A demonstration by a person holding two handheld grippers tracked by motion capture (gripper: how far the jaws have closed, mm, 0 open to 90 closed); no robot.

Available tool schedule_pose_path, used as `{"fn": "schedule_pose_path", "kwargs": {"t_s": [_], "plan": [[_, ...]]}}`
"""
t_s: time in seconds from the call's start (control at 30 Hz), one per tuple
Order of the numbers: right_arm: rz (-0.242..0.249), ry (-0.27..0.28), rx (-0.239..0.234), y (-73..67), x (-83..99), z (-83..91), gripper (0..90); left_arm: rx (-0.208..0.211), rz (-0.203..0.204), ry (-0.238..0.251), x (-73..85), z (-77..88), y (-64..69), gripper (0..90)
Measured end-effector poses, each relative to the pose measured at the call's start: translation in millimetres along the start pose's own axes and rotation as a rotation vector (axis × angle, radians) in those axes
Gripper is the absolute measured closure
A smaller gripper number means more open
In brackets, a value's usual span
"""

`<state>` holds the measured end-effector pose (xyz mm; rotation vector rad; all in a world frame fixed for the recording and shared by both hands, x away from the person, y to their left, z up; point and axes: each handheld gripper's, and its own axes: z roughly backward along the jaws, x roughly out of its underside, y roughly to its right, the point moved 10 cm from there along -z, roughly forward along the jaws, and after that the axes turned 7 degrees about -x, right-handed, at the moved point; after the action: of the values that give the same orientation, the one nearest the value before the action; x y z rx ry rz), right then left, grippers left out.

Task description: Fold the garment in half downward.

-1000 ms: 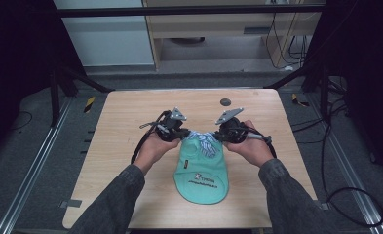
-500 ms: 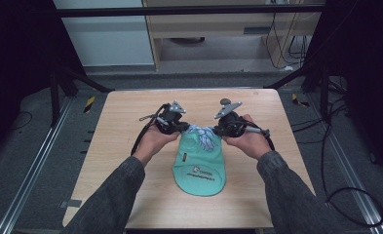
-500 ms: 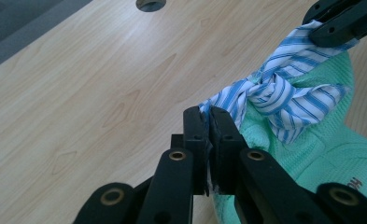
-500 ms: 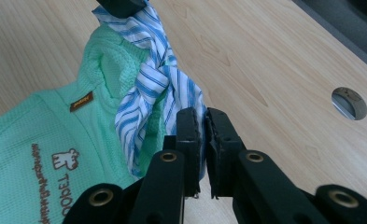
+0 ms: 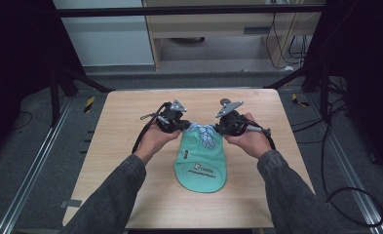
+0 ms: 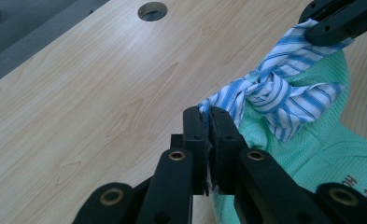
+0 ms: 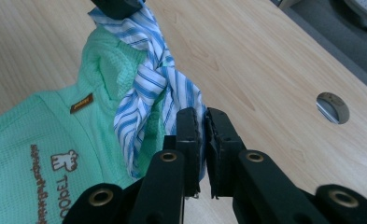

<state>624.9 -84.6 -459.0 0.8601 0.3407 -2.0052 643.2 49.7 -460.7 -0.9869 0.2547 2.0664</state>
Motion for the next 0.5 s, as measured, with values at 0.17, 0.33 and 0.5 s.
{"fn": "schedule_pose_path", "kwargs": {"t_s": [0.17, 0.33, 0.5], "plan": [[0.009, 0.005, 0.015, 1.3, -1.7, 2.3, 84.2, -0.006, -0.024, 0.006, -1.7, 4.8, 2.7, 86.6], [0.017, 0.018, 0.031, -3.0, -0.8, 9.0, 84.2, -0.027, -0.051, 0.017, -2.6, 12.3, 9.2, 86.5], [0.025, 0.032, 0.049, -9.3, 2.5, 14.9, 84.1, -0.042, -0.058, 0.028, 0.4, 18.4, 17.5, 86.6]]}}
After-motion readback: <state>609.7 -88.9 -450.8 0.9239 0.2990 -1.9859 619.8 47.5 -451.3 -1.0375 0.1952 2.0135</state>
